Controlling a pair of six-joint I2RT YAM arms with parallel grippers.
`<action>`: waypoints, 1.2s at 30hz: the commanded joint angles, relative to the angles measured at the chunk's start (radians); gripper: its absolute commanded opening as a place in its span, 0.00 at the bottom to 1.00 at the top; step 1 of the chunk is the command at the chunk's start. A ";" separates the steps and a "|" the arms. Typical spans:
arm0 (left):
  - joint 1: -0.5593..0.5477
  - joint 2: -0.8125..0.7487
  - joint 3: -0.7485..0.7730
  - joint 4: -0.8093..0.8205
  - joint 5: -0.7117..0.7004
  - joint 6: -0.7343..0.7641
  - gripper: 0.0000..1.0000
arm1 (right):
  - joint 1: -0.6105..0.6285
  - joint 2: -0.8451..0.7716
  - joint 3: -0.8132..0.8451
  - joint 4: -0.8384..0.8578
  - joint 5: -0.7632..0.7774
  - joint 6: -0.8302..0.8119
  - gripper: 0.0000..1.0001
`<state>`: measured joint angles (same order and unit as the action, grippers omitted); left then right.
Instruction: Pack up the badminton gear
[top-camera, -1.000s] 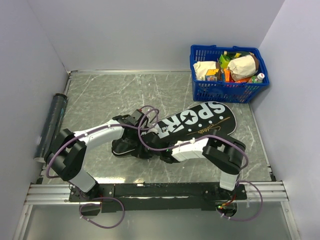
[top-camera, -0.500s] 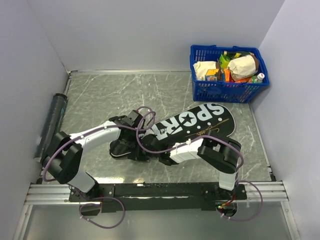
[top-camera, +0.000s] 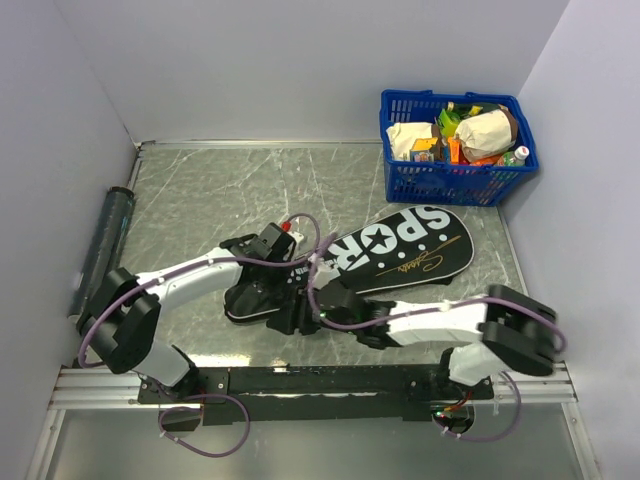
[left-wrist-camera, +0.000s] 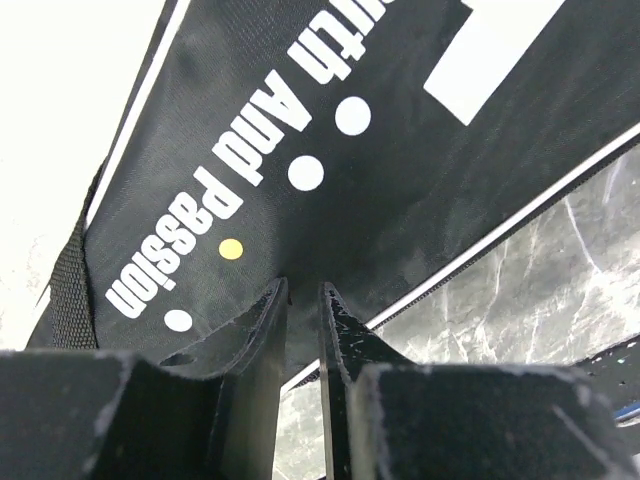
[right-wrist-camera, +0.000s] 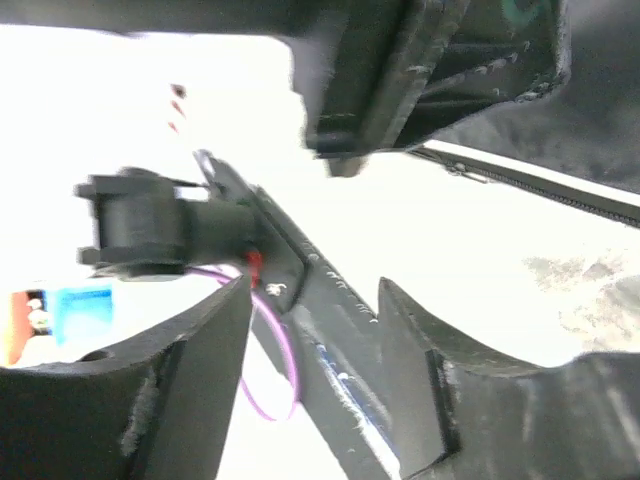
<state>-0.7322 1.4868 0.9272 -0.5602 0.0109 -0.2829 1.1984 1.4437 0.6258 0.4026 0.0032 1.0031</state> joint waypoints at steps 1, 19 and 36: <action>-0.001 -0.083 -0.007 0.055 -0.009 -0.028 0.24 | -0.013 -0.146 -0.090 -0.057 0.175 0.003 0.64; -0.465 -0.433 -0.289 0.351 -0.506 -0.618 0.27 | -0.218 -0.246 -0.255 -0.107 0.267 0.176 0.70; -1.045 -0.027 -0.125 -0.217 -1.195 -1.338 0.60 | -0.270 0.046 -0.253 0.122 0.175 0.327 0.70</action>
<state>-1.7203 1.3502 0.6964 -0.4053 -1.0088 -1.2579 0.9451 1.4303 0.3725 0.4610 0.2173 1.2869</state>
